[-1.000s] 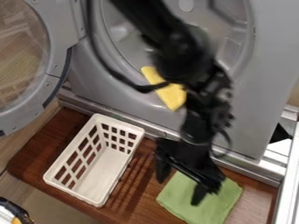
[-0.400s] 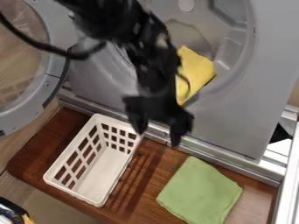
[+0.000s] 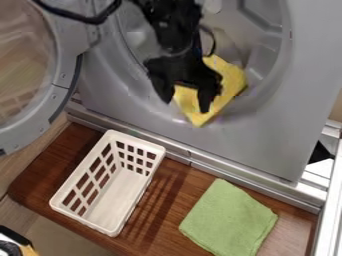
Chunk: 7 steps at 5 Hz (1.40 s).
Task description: Picked the yellow clothing from the machine and place it on the green mat.
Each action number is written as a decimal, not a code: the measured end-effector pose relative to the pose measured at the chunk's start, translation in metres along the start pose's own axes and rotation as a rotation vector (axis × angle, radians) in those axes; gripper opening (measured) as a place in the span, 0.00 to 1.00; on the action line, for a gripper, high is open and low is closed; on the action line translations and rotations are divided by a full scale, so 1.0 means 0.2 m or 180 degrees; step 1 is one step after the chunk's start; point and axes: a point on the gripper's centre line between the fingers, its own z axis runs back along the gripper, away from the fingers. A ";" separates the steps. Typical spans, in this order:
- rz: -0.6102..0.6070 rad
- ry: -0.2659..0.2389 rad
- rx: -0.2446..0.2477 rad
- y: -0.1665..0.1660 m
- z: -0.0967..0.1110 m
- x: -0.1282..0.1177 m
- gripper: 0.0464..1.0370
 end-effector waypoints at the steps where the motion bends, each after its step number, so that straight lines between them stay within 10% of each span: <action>1: -0.0048 -0.0068 0.0048 0.02 -0.06 0.07 0.96; 2: -0.0199 -0.0095 0.0197 0.06 -0.16 0.11 0.91; 5: -0.0290 -0.0156 0.0300 0.00 -0.23 0.14 0.15; 7: -0.0171 0.0002 0.0316 0.02 -0.22 0.10 0.00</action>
